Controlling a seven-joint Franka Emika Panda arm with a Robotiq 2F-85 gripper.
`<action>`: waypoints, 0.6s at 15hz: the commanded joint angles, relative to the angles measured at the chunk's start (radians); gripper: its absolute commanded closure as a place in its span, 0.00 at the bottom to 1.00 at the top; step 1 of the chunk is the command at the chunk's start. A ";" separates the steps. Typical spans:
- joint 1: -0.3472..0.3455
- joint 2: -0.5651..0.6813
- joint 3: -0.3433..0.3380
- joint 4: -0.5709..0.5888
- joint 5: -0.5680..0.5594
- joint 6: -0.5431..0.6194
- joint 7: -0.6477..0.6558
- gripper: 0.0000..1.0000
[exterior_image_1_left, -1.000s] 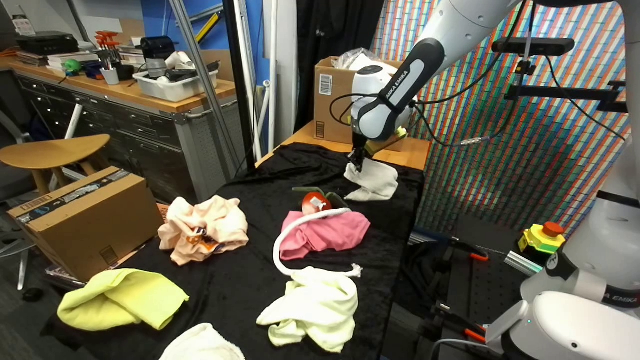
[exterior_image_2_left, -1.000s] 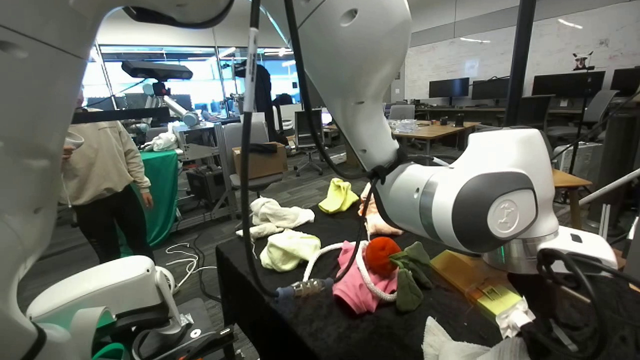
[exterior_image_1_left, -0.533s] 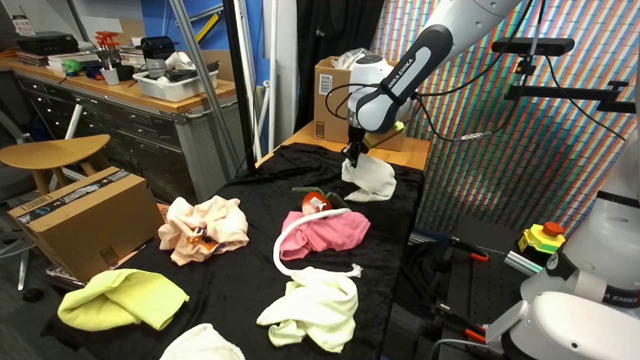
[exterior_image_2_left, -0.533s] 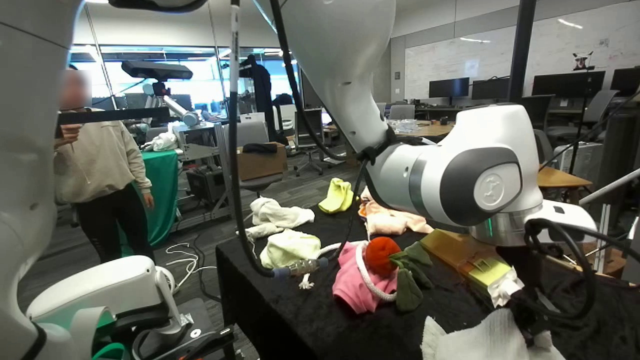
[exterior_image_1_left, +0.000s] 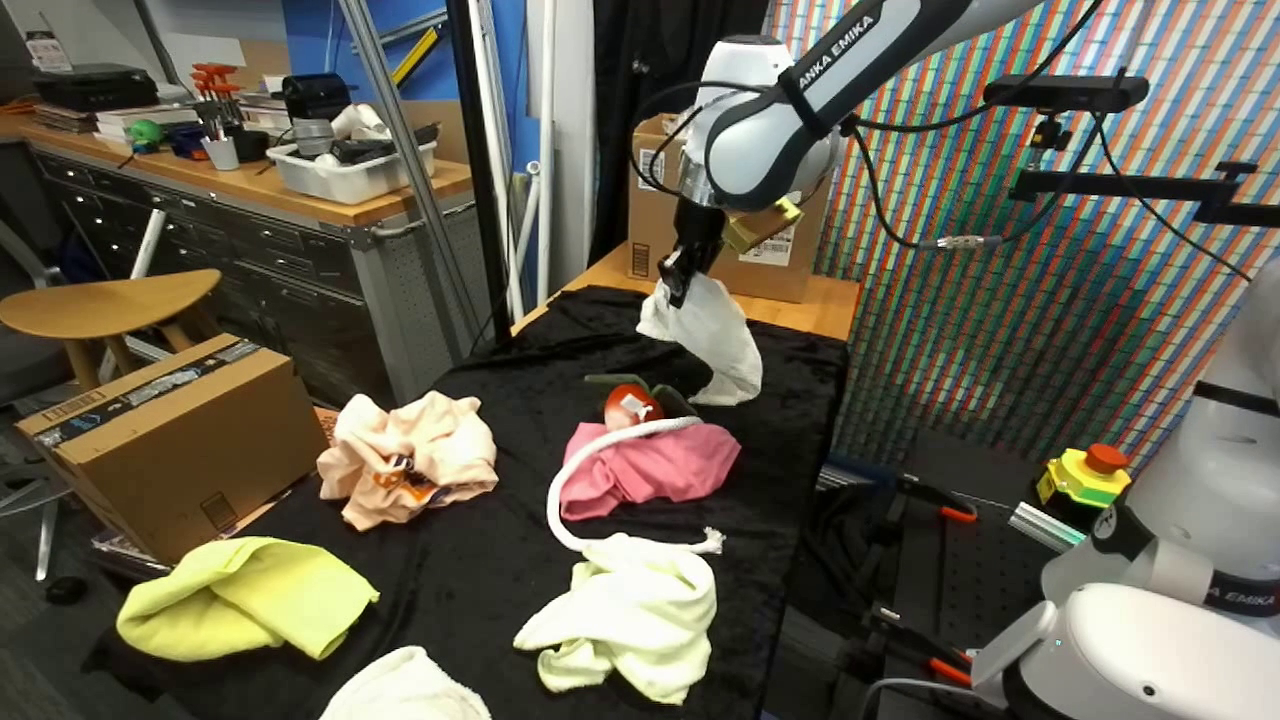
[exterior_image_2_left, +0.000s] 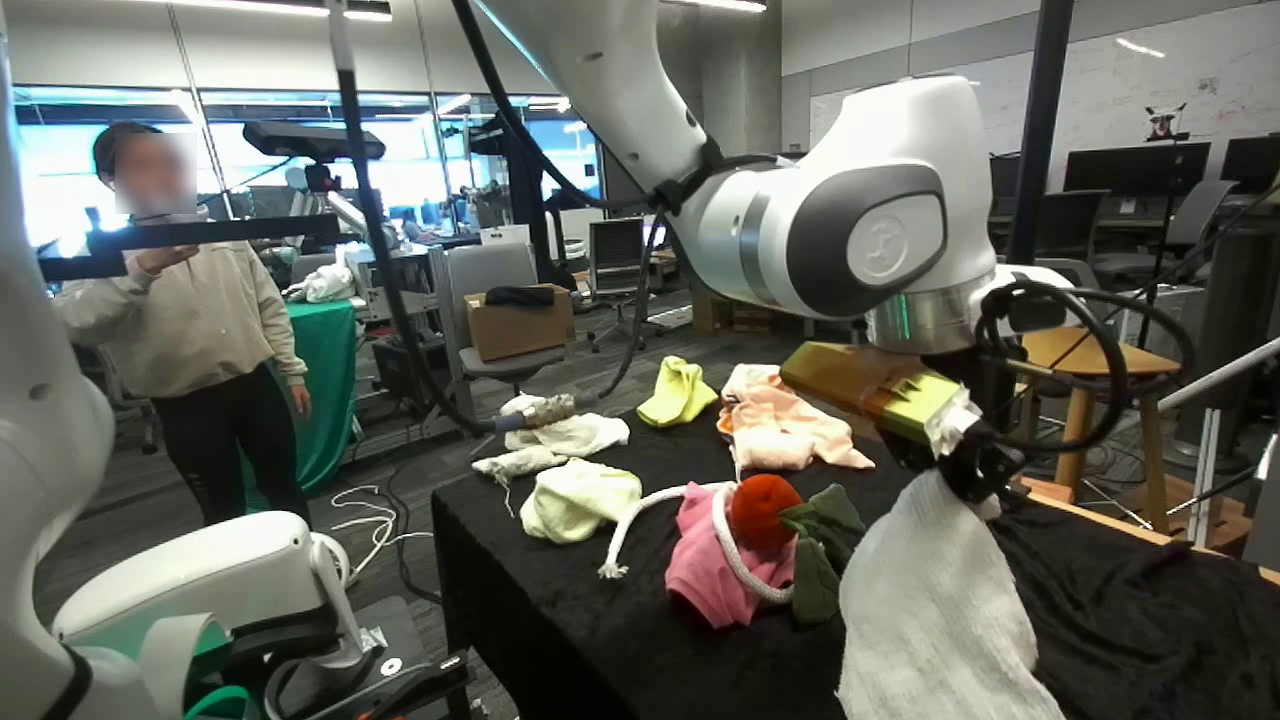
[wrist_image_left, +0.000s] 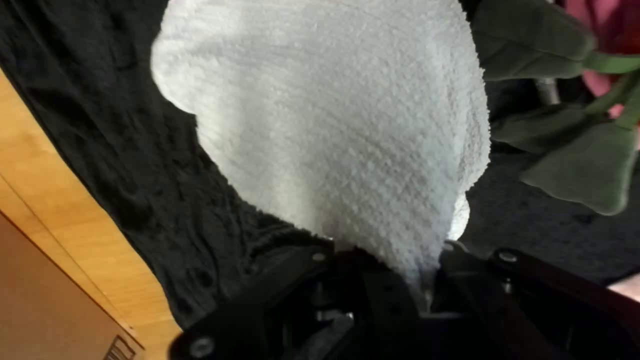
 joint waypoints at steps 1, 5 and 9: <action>-0.006 -0.090 0.061 -0.008 0.109 -0.049 -0.138 0.90; 0.030 -0.124 0.109 0.013 0.155 -0.066 -0.236 0.90; 0.077 -0.132 0.160 0.028 0.165 -0.133 -0.355 0.91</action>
